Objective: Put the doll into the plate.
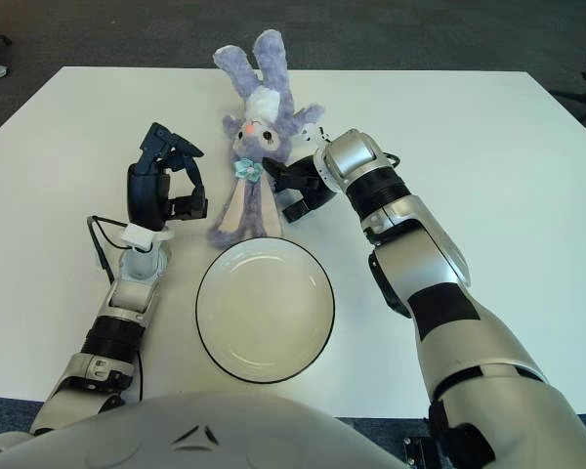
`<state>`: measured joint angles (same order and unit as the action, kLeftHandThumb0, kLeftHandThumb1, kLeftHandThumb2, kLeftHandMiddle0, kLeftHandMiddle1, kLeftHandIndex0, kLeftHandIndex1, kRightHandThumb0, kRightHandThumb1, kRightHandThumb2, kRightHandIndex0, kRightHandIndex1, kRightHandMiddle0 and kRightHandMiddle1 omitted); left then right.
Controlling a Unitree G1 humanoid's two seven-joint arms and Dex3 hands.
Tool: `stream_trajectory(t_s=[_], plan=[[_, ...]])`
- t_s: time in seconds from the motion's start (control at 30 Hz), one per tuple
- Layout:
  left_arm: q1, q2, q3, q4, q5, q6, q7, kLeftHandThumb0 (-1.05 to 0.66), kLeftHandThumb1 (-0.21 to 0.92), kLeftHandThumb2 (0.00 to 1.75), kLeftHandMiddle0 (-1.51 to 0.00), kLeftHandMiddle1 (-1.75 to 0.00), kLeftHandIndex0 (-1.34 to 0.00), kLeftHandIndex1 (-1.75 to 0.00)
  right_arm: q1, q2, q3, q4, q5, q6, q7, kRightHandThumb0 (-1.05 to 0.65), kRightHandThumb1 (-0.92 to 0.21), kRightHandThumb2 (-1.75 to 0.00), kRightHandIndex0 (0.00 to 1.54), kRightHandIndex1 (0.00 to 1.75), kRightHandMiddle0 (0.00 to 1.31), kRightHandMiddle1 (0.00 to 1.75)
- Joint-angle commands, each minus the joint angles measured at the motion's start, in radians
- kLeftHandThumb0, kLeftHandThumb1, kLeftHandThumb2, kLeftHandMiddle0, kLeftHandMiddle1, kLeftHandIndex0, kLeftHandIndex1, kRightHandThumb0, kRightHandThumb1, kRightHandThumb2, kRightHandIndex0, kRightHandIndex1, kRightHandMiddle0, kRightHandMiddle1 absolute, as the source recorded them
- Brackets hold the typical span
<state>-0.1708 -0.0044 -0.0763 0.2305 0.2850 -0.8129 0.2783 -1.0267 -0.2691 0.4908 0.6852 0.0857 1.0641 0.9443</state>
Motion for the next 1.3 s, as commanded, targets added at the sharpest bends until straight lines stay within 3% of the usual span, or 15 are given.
stream_trajectory(t_s=[0.0, 0.33, 0.57, 0.67, 0.77, 0.83, 1.27], plan=[[0.093, -0.012, 0.0, 0.066, 0.003, -0.004, 0.012, -0.44, 0.45, 1.15, -1.17, -1.75, -0.5, -1.75, -0.002, 0.011, 0.012, 0.012, -0.012, 0.023, 0.008, -0.93, -0.92, -0.43, 1.3, 1.75, 0.04, 1.22], [0.087, -0.018, -0.002, 0.08, -0.024, -0.037, 0.006, -0.44, 0.44, 1.17, -1.19, -1.75, -0.52, -1.75, 0.028, 0.028, -0.03, -0.028, -0.014, 0.132, -0.107, -0.84, -0.86, -0.38, 1.31, 1.75, 0.18, 1.24], [0.084, -0.024, -0.001, 0.087, -0.036, -0.051, 0.005, -0.44, 0.43, 1.18, -1.19, -1.75, -0.52, -1.75, 0.06, 0.04, -0.08, -0.077, -0.005, 0.162, -0.192, -0.75, -0.66, -0.62, 1.3, 1.75, 0.34, 1.27], [0.083, -0.025, 0.001, 0.088, -0.031, -0.055, 0.01, -0.44, 0.43, 1.18, -1.19, -1.75, -0.52, -1.75, 0.083, 0.035, -0.069, -0.114, -0.015, 0.126, -0.212, -0.71, -0.59, -0.71, 1.28, 1.75, 0.45, 1.31], [0.083, -0.026, 0.002, 0.087, -0.026, -0.057, 0.014, -0.44, 0.42, 1.18, -1.19, -1.75, -0.53, -1.75, 0.099, 0.025, -0.055, -0.142, -0.017, 0.091, -0.211, -0.53, -0.51, -0.81, 1.24, 1.75, 0.64, 1.35], [0.083, -0.027, 0.003, 0.086, -0.027, -0.055, 0.014, -0.45, 0.42, 1.18, -1.19, -1.75, -0.53, -1.75, 0.109, 0.019, -0.043, -0.147, -0.024, 0.047, -0.2, -0.49, -0.48, -0.84, 1.23, 1.75, 0.69, 1.36], [0.084, -0.025, 0.005, 0.083, -0.022, -0.055, 0.01, -0.44, 0.43, 1.18, -1.18, -1.75, -0.52, -1.75, 0.173, 0.001, -0.023, -0.146, -0.077, -0.2, -0.196, -0.45, -0.42, -0.93, 1.23, 1.75, 0.77, 1.37]])
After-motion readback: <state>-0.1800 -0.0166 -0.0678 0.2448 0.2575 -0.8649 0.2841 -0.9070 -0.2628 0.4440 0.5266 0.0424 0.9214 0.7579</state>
